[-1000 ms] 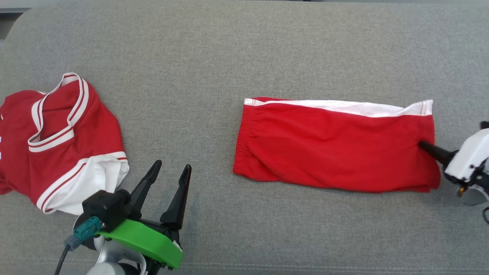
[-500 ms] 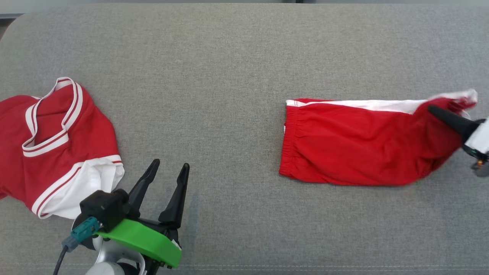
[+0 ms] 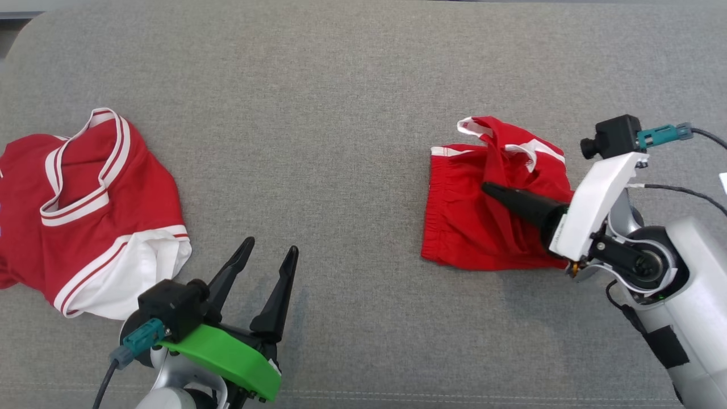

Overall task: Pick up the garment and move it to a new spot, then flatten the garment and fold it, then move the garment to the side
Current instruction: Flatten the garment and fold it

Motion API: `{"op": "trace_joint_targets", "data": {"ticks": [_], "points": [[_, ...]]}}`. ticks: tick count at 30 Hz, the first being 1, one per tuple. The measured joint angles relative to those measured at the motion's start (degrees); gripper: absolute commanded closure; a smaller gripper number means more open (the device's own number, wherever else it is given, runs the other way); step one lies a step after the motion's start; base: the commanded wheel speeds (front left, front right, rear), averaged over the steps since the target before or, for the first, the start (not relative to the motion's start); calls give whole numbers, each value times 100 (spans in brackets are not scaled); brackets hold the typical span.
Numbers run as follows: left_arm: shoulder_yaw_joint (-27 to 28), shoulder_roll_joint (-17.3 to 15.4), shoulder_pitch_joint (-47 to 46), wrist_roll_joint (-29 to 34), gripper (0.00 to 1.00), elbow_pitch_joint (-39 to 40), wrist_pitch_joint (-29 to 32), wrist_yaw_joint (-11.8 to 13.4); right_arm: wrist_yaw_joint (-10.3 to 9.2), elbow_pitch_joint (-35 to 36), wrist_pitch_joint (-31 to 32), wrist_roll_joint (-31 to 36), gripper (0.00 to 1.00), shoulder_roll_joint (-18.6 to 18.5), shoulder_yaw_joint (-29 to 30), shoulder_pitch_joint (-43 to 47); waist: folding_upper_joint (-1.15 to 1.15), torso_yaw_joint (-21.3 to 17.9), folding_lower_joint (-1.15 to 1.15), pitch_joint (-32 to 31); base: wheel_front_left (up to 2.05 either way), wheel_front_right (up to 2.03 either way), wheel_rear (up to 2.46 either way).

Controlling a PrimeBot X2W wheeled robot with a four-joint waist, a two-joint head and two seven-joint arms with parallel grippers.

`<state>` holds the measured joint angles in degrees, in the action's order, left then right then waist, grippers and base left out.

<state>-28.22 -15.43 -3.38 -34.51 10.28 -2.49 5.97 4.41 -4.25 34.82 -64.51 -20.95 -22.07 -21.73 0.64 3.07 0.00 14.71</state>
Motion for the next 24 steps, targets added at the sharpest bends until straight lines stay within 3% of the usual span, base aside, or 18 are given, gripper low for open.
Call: {"op": "trace_joint_targets", "data": {"ticks": [7, 14, 15, 17, 18, 19, 24], "points": [[14, 8, -24, 0, 0, 10, 21, 0, -359, -310, -375, 533, 100, 426, -190, -14, 0, 123, 0, 110, 0, 0, 0], [19, 13, -35, 0, 0, -15, 42, 0, -455, -508, -548, 717, 100, 693, -377, -80, 0, 157, 0, 177, 0, 0, 0], [20, 13, -36, 0, 0, -19, 42, 0, -459, -534, -564, 734, 95, 709, -393, -112, 0, 157, 0, 181, 0, 0, 0], [24, 13, -37, 0, 0, -27, 42, 0, -476, -555, -654, 790, 56, 767, -400, -153, 0, 153, 0, 186, 0, 0, 0], [24, 13, -38, 0, 0, -33, 42, 0, -501, -567, -678, 805, 48, 809, -405, -164, 0, 149, 0, 188, 0, 0, 0], [24, 13, -38, 0, 0, -40, 42, 0, -500, -572, -688, 811, 0, 838, -432, -171, 0, 144, 0, 187, 0, 0, 0], [83, 10, -38, -1, 0, -71, 41, 0, -385, -549, -702, 832, 0, 934, -673, -237, 0, 86, 0, 162, 0, 0, 0]]}}
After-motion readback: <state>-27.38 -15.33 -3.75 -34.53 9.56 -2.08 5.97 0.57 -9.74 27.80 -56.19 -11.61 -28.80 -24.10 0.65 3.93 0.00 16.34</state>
